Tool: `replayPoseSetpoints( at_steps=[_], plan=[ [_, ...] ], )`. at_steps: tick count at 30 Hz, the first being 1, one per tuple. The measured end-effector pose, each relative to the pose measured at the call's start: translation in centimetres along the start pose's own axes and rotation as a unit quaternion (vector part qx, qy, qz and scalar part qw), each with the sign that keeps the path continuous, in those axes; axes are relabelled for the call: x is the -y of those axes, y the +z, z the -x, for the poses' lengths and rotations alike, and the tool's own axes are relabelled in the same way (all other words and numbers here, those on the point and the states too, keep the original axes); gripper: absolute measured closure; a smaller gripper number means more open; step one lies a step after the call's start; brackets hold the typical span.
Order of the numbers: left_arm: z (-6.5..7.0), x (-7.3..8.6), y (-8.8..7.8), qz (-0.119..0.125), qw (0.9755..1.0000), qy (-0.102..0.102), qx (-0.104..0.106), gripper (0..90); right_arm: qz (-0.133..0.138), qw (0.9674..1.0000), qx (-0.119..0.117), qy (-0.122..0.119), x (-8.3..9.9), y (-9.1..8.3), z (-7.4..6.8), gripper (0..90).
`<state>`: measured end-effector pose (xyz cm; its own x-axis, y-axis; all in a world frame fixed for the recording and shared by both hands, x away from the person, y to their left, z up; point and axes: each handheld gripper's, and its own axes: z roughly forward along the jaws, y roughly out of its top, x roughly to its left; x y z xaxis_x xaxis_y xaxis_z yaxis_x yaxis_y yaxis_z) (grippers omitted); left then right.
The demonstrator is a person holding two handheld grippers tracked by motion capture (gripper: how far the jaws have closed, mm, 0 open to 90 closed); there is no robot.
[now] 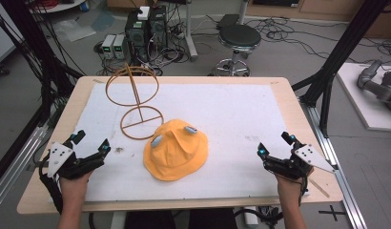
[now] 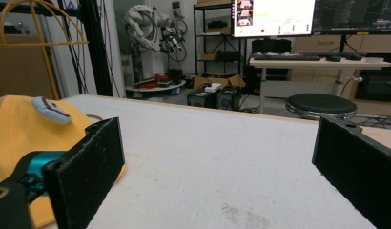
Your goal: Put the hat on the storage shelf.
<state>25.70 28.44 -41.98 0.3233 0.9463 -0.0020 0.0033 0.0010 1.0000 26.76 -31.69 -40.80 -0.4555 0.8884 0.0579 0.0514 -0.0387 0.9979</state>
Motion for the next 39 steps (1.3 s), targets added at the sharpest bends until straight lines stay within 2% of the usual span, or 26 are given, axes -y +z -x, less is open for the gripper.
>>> replayPoseSetpoints(
  at_steps=[4,10,15,18,22,28,29,31,32,34,35,36,39],
  plan=[
    [-0.1,0.0,-0.1,0.002,1.0000,-0.003,-0.004,12.4,-0.001,0.9999,-0.009,-0.006,0.1,0.3,-0.1,3.1],
    [0.0,0.0,0.3,0.000,1.0000,-0.002,0.006,12.4,0.002,0.9998,-0.018,0.005,-0.4,0.1,-0.7,3.1],
    [0.1,0.1,0.6,-0.001,0.9999,-0.003,0.012,12.4,0.003,0.9997,-0.023,-0.011,-0.8,0.1,-1.6,3.1],
    [0.3,0.1,0.8,-0.002,0.9999,-0.002,0.015,12.4,0.003,0.9995,-0.030,-0.009,-0.9,0.2,-2.0,3.1],
    [0.3,0.1,0.8,-0.002,0.9999,-0.002,0.014,12.4,0.003,0.9989,-0.044,-0.019,-0.9,0.7,-2.7,3.1],
    [0.3,0.1,0.7,-0.001,0.9999,-0.004,0.012,12.4,-0.003,0.9966,-0.080,-0.022,-1.5,1.5,-4.7,3.7],
    [0.2,0.1,0.6,-0.001,0.9999,-0.003,0.011,12.4,-0.003,0.9966,-0.080,-0.022,-1.5,1.5,-4.7,3.7],
    [0.2,0.1,0.6,-0.001,0.9999,-0.002,0.011,12.4,-0.003,0.9948,-0.097,-0.031,-1.8,1.9,-5.8,4.6],
    [0.2,0.1,0.5,-0.001,0.9999,-0.003,0.010,12.4,-0.003,0.9948,-0.097,-0.031,-1.8,1.9,-5.8,4.6],
    [0.1,0.1,0.5,0.000,0.9999,-0.005,0.009,12.4,-0.007,0.9925,-0.113,-0.046,-2.1,2.4,-7.0,5.0],
    [0.1,0.1,0.4,0.000,1.0000,-0.005,0.008,12.4,-0.007,0.9925,-0.113,-0.046,-2.1,2.4,-7.0,5.0],
    [0.0,0.1,0.4,-0.001,1.0000,-0.004,0.008,12.4,-0.012,0.9911,-0.121,-0.054,-2.2,2.8,-7.9,5.3],
    [0.0,0.1,0.4,0.000,1.0000,-0.008,0.005,12.4,-0.017,0.9902,-0.127,-0.055,-2.3,3.3,-8.7,6.8]
  ],
)
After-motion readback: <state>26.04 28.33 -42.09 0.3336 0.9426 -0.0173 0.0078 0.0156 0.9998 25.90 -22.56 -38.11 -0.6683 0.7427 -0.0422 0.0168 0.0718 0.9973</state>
